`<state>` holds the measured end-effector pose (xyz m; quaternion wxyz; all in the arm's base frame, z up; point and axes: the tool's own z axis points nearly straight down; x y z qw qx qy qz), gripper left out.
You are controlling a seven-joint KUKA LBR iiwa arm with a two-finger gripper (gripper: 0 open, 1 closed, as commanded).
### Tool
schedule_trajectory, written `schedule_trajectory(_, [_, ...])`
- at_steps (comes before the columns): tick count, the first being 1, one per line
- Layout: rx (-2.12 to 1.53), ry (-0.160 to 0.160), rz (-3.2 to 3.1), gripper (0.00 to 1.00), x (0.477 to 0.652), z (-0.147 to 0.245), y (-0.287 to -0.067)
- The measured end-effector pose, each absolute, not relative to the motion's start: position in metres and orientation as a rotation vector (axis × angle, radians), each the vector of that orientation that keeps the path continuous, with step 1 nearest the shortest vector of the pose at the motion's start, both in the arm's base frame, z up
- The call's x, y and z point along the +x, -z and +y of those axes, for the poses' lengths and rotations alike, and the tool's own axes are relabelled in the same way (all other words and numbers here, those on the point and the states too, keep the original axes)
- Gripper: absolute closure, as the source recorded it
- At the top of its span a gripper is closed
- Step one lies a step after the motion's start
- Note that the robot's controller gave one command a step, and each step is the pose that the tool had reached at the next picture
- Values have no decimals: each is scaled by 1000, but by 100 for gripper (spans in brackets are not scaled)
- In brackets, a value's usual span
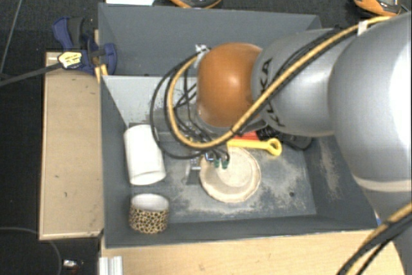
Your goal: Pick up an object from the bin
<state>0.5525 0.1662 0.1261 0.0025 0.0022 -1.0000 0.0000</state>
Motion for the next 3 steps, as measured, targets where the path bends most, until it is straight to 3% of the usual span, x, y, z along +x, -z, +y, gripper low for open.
schedule_trajectory(1, [-6, 2, -3144, 0, 554, 165, -131])
schedule_trajectory(2, [-345, 1, -3122, 0, 522, 104, -70])
schedule_trajectory(3, [-373, 6, -3124, 0, 562, 123, -71])
